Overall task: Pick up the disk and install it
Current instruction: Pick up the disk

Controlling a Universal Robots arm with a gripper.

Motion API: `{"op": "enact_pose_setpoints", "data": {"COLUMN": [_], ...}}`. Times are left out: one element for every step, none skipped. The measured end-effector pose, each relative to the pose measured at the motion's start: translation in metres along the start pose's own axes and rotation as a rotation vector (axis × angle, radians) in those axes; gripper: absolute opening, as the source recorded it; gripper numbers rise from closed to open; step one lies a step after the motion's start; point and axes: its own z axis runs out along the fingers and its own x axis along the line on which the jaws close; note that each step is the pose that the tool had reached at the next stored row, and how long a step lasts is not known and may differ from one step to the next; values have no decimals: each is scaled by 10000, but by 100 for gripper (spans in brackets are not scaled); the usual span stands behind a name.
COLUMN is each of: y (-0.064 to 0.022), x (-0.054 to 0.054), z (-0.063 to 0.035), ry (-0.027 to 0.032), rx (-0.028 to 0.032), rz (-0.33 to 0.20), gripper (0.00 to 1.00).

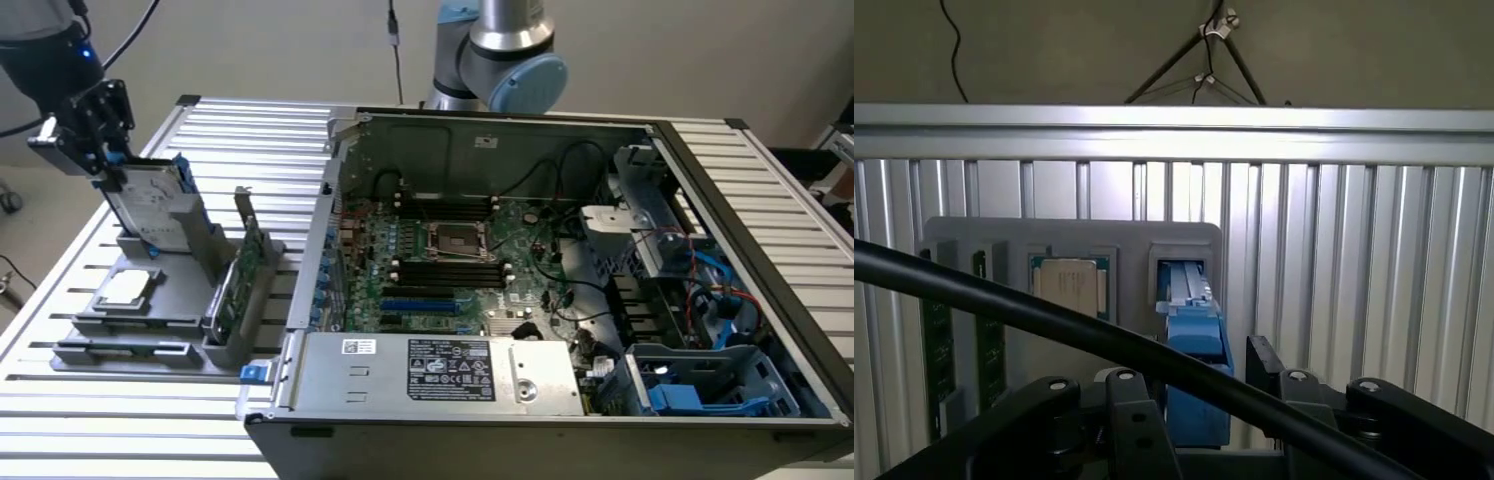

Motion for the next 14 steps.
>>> {"op": "enact_pose_setpoints", "data": {"y": [0, 0, 0, 0, 0, 0, 0, 0, 0, 1, 1, 1, 0, 0], "x": [-4, -10, -16, -22, -24, -25, -25, -26, -26, -26, -26, -26, -26, -26], "z": [8, 16, 20, 22, 23, 23, 22, 23, 23, 23, 23, 23, 24, 25], "ry": [42, 71, 87, 92, 92, 93, 93, 93, 93, 94, 94, 95, 94, 94], "rx": [0, 1, 2, 3, 1, -4, -15, -31, -46, -59, -69, -75, -76, -82], "rz": [-1, -1, -1, -2, -1, -2, -3, -4, -3, -2, -1, 0, 0, 2], "gripper": [48, 48, 48, 48, 48, 48, 48, 48, 48, 48, 48, 48, 48, 48]}}
